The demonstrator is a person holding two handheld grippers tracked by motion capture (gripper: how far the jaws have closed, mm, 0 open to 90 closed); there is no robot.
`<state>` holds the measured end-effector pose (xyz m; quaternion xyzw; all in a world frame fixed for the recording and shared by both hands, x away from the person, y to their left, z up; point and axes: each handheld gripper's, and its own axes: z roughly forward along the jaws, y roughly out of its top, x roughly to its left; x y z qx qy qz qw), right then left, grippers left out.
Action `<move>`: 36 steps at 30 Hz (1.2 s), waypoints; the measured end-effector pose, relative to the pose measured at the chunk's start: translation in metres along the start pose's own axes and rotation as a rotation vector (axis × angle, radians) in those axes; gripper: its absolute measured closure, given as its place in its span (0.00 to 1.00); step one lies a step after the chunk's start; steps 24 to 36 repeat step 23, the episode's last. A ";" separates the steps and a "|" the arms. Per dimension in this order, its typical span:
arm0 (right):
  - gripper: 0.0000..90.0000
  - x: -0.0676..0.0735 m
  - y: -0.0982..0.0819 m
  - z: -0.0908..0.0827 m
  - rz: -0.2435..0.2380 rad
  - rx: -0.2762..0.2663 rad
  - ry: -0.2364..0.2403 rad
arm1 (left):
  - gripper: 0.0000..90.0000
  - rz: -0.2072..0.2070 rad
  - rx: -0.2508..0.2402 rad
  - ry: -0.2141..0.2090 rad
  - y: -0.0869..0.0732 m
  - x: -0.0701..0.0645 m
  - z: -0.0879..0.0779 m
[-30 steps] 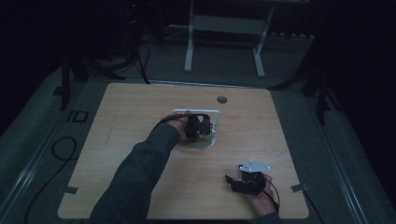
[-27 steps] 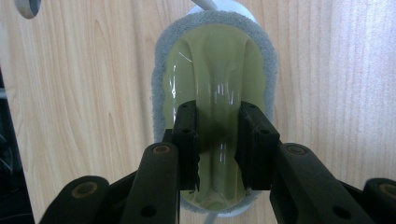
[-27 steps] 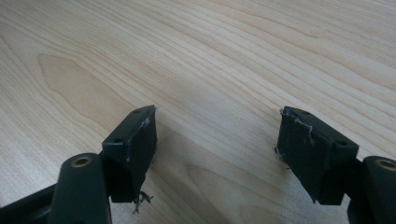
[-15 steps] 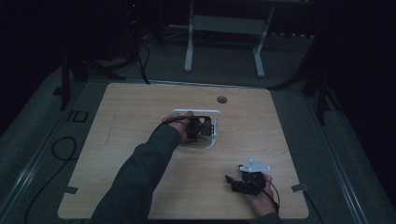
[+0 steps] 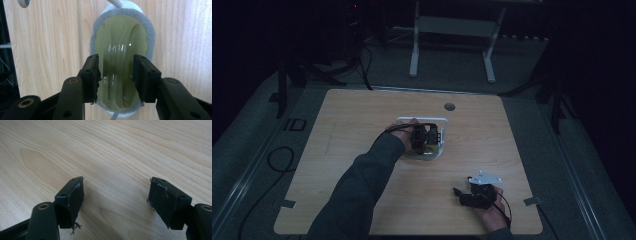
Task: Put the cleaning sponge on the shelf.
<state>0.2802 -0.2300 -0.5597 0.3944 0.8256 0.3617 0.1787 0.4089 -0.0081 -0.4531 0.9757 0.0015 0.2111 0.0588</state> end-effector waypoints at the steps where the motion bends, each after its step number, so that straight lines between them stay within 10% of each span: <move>1: 0.31 0.000 0.000 0.000 0.001 0.000 0.000 | 0.60 -0.011 -0.003 -0.003 0.000 0.000 -0.003; 21: 0.31 0.000 0.000 0.000 0.000 0.000 0.000 | 0.65 -0.254 -0.163 -0.101 -0.028 -0.002 -0.058; 36: 0.31 0.000 0.000 0.000 -0.001 0.001 0.000 | 0.65 -0.265 -0.162 -0.095 -0.031 -0.005 -0.061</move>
